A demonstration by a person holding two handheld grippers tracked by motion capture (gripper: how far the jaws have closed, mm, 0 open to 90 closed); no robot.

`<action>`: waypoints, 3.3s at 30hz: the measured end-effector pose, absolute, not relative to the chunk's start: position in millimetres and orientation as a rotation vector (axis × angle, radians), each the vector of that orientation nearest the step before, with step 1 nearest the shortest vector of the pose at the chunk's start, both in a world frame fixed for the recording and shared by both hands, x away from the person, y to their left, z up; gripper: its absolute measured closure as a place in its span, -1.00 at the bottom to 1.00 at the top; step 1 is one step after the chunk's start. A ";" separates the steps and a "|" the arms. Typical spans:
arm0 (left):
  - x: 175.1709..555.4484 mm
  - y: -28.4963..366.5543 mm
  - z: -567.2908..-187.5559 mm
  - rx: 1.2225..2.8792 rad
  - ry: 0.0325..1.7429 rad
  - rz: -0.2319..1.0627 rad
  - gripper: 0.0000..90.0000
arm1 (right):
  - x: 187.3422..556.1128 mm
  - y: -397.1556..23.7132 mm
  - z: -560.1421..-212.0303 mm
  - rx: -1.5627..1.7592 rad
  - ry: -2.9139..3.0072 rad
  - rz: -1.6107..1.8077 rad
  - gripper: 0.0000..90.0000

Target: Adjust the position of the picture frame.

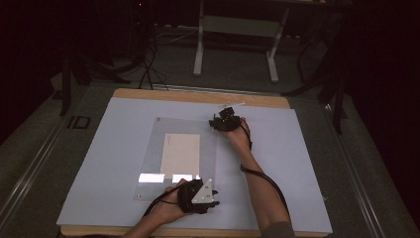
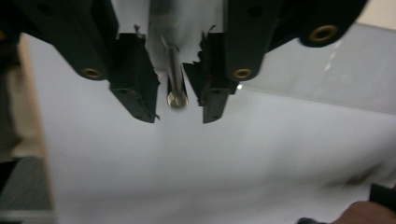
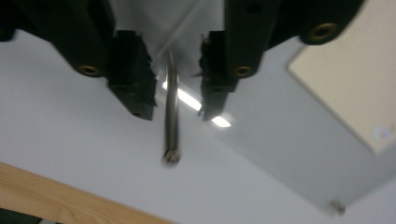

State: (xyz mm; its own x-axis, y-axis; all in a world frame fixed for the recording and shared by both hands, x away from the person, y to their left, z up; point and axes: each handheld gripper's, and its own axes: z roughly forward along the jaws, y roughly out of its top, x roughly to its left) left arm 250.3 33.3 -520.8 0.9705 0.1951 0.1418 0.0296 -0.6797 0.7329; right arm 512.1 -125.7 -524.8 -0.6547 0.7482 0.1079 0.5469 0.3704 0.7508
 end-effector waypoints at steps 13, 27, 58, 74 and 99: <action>252.7 76.4 -514.1 2.219 0.245 0.186 0.20 | 468.6 -152.2 -519.5 1.024 2.457 1.056 0.25; 304.4 107.9 -502.1 2.127 0.616 0.294 0.18 | 421.5 -193.1 -519.7 1.008 2.460 1.037 -0.11; 375.1 91.3 -495.7 2.158 0.715 0.311 0.17 | 298.9 -208.5 -524.6 0.765 2.551 1.224 0.51; 399.5 81.8 -503.9 2.144 0.779 0.302 0.15 | 272.6 -179.9 -528.4 0.501 2.668 1.309 0.61; 424.7 71.6 -513.7 2.172 0.828 0.301 0.15 | 258.6 -148.7 -535.1 0.380 2.705 1.345 0.68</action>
State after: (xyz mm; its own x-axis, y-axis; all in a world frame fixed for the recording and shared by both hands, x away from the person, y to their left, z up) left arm 424.7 71.6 -513.7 0.7599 0.6480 -0.0511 0.4644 -0.4863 0.7402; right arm 258.6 -148.7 -535.1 -0.9643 0.2638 0.0242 0.1785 0.5798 0.7950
